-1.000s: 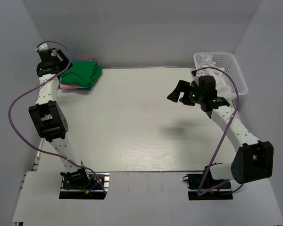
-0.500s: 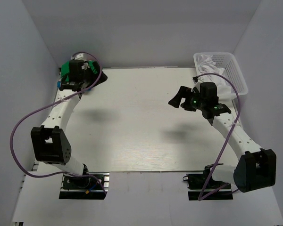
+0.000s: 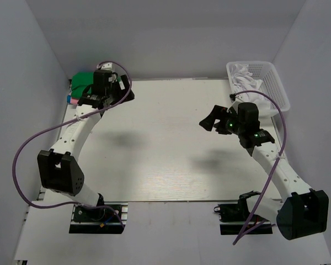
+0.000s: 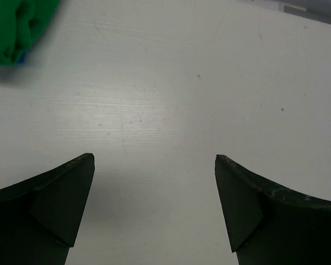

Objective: Fold and stack the t-shirts
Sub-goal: Put the neatly folded tshirt into the corner of the board with the left arm

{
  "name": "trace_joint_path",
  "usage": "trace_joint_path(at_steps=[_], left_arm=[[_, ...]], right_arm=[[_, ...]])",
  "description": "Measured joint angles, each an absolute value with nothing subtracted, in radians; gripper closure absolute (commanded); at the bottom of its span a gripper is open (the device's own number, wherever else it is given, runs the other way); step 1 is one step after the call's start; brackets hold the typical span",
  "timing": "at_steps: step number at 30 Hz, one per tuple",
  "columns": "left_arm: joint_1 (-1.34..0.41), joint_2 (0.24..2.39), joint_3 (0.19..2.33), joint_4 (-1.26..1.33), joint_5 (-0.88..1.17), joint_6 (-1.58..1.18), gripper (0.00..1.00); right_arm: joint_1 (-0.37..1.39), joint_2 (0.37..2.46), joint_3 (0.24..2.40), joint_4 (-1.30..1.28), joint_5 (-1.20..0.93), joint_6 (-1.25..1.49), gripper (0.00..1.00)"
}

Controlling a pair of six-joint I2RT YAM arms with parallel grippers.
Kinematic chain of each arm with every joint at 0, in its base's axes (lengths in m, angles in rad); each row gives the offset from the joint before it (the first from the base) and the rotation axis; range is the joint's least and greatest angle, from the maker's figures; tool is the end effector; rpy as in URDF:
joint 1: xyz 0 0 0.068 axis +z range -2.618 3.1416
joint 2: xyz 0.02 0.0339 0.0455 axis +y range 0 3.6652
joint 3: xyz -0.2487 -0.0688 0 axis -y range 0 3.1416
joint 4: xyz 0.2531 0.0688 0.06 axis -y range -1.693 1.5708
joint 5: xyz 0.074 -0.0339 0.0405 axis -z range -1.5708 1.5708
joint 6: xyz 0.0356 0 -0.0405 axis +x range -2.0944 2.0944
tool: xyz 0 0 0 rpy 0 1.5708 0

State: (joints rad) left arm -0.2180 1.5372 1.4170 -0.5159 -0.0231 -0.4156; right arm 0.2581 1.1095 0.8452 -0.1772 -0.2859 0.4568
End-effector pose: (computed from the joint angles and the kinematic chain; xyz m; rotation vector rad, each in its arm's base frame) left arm 0.3500 -0.0767 0.3262 -0.2325 2.2139 -0.3255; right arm 0.2557 0.0779 0.2818 0.0175 2.0722 0.7356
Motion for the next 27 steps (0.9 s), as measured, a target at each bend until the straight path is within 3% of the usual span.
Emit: trace_joint_path(at_steps=[6,13,17,27], left_arm=[[-0.232,1.743,1.742,-0.596,-0.178,-0.229,0.0],[-0.223,2.287,2.282,-0.707,-0.448,-0.025,0.0],[-0.207,2.429,2.256,-0.643,-0.555,0.118,0.0],[-0.2,2.496,2.215,-0.35,-0.748,0.382,0.0]], right_arm=[[0.258,1.11,0.845,-0.18,-0.282,0.457,0.1],[0.257,1.131,0.846,-0.183,-0.256,0.457,0.1],[0.257,1.163,0.859,-0.193,-0.236,0.453,0.1],[0.257,1.235,0.894,-0.215,-0.216,0.447,0.1]])
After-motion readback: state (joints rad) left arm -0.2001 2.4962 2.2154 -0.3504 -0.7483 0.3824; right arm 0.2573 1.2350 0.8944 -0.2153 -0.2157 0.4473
